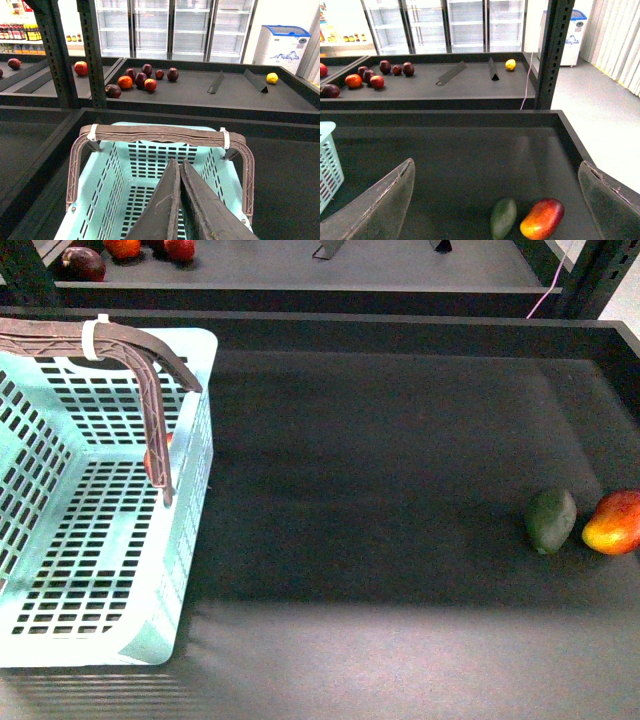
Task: Pick apple with right arm and hold basket with left
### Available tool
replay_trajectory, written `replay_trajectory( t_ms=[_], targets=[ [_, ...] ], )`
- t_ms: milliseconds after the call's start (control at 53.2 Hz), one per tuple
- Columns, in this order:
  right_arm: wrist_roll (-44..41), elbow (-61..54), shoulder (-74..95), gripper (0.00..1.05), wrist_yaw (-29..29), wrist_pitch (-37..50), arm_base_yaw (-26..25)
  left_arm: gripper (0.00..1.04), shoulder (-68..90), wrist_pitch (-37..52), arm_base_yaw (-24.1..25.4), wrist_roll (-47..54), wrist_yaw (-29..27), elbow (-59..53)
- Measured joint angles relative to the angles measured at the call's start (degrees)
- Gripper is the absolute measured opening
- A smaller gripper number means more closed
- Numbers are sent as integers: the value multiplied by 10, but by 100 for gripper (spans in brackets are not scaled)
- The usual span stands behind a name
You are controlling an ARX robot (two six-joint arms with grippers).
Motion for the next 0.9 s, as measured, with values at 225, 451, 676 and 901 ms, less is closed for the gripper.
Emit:
replay_trajectory(
  t_ms=[225, 451, 676, 901],
  targets=[
    [0, 0, 0, 96, 0, 0, 0, 33, 0, 0, 0, 0, 0, 0],
    [0, 0, 0, 96, 0, 0, 0, 81, 0, 0, 0, 0, 0, 0],
    [0, 0, 0, 96, 0, 0, 0, 98, 0, 0, 0, 1, 0, 0],
    [0, 0, 0, 96, 0, 0, 0, 98, 0, 0, 0, 1, 0, 0]
  ],
)
